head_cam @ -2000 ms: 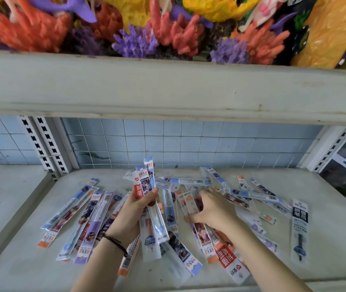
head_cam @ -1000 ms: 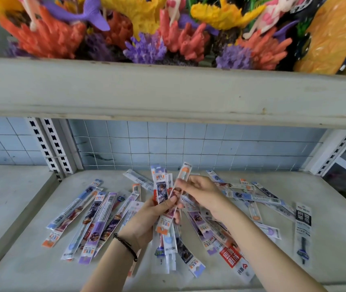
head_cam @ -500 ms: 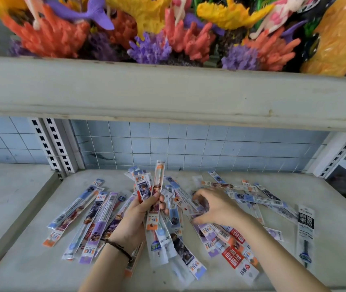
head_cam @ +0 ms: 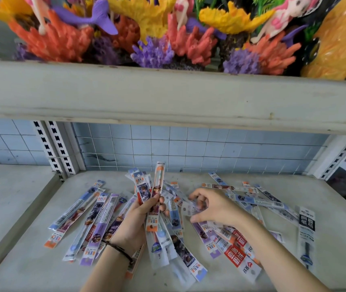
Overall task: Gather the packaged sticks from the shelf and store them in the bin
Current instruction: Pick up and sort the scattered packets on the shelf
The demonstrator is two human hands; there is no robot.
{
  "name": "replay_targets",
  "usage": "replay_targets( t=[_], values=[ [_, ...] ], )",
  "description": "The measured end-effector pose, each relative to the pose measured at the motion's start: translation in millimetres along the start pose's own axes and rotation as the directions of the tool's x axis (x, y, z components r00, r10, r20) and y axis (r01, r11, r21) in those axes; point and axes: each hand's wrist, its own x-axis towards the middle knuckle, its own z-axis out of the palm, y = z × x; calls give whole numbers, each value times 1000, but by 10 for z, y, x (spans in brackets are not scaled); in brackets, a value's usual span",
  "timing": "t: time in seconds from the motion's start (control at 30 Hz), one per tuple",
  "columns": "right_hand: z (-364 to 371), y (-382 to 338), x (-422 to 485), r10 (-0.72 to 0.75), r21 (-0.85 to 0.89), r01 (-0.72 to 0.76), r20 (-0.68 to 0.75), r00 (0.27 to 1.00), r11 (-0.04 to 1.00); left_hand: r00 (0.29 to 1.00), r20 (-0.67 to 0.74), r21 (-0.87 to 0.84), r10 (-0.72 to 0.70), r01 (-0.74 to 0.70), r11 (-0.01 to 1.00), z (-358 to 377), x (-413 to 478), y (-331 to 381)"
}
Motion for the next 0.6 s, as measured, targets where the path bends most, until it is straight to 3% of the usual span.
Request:
replay_targets(
  t=[0.23,0.47,0.6],
  values=[
    [-129,-84,7,-24,149,28,-24,999,988,999,-29,97,36,-33,995,11,-6,-18],
    [-139,-104,36,27,375,32,-151,988,927,999,-46,168,23,-15,986,66,-22,10],
    [-166,-93,35,49,455,61,-227,973,888,989,-44,197,140,-129,972,90,-47,152]
  ],
)
